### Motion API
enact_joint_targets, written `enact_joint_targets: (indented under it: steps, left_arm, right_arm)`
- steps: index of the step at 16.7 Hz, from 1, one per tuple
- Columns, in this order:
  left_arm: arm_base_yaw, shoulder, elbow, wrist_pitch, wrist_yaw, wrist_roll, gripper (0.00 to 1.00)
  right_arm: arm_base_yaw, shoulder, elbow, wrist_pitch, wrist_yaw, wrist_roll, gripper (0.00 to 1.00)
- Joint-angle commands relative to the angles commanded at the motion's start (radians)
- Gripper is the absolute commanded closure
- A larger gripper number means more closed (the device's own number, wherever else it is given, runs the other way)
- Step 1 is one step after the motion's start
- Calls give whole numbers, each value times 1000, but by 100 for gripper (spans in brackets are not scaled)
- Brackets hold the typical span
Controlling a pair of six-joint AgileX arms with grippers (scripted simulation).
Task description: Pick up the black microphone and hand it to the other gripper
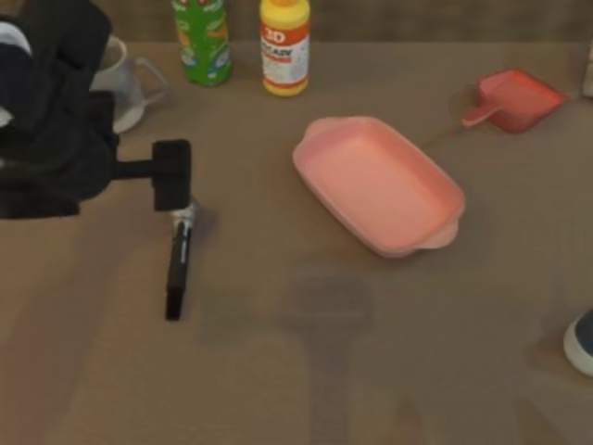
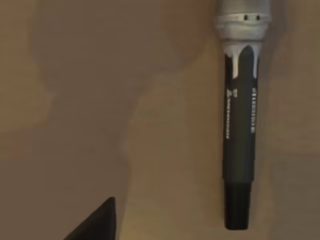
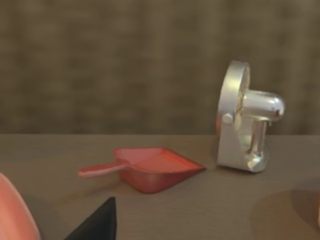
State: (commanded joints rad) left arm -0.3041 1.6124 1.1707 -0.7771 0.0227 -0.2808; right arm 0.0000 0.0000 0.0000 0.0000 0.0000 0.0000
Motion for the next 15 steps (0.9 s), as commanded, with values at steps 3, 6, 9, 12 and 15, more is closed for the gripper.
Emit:
enact_joint_targets:
  steps: [3, 6, 9, 12, 15]
  left_arm:
    - [-33, 189, 124, -94, -1, -31, 0]
    - [-51, 287, 187, -151, -3, -48, 0]
    - [-54, 300, 195, -160, -3, -51, 0]
    - [-49, 298, 192, -158, -3, -49, 0]
    - [-51, 325, 174, -119, -3, -48, 0]
  right_arm:
    - [0, 0, 0, 0, 0, 0, 0]
    - [0, 0, 0, 0, 0, 0, 0]
    - [0, 0, 0, 0, 0, 0, 0]
    - [0, 0, 0, 0, 0, 0, 0]
    - [0, 0, 0, 0, 0, 0, 0]
